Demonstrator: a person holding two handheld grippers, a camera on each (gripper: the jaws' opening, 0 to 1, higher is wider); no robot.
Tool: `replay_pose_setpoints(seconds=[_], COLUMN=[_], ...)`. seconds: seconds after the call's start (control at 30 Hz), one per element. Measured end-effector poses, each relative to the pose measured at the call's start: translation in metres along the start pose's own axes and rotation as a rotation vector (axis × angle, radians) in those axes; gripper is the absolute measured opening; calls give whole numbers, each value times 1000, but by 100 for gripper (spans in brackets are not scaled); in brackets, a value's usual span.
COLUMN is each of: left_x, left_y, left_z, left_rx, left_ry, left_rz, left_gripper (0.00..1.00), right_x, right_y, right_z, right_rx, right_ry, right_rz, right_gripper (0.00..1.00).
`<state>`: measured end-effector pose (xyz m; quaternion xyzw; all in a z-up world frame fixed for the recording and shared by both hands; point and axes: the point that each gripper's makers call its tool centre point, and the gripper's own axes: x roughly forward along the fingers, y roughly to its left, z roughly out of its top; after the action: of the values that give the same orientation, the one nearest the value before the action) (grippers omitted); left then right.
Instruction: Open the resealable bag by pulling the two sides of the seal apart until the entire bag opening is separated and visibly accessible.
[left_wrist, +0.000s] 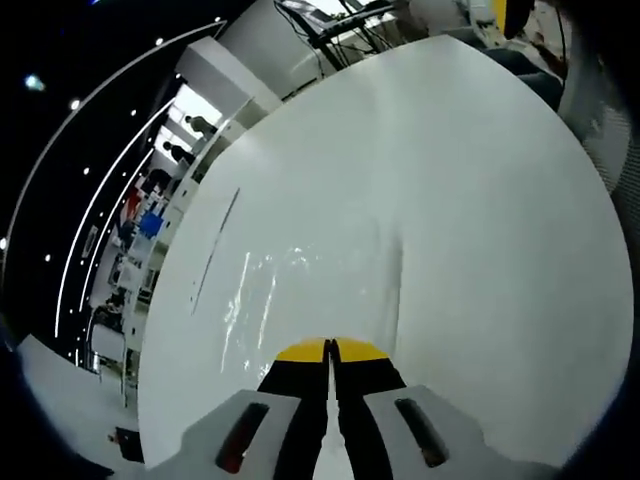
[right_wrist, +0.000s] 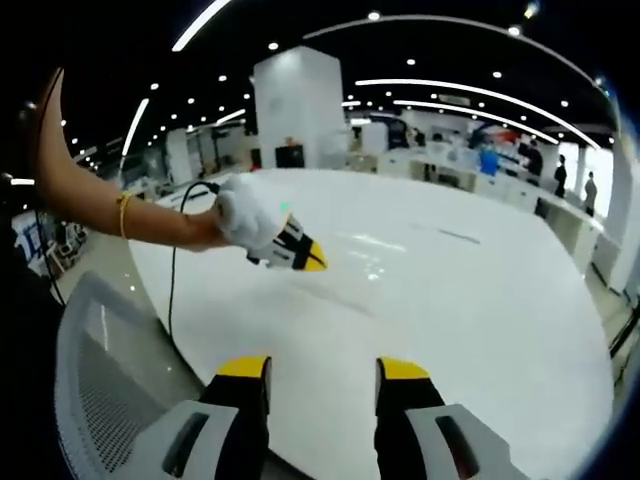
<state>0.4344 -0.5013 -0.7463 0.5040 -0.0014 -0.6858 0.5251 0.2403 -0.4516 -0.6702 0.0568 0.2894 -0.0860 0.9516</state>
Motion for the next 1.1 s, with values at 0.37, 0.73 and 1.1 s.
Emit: replay_pose_setpoints(seconds=[0.37,0.73,1.1], left_x=[-36,-97,-172], left_y=[-3,1,5], left_z=[13,13,9], left_rx=[-150,-328,-624], left_ry=[-109,-210,-376], left_rz=[30,79,165], left_gripper=[27,43,66], right_x=[-7,-15,-24], right_y=[-1,1,-4], right_z=[1,3,16], right_rx=[44,66,55], right_ry=[-31,-66,-148], right_rz=[-20,-48,-117], right_gripper=[44,49,59])
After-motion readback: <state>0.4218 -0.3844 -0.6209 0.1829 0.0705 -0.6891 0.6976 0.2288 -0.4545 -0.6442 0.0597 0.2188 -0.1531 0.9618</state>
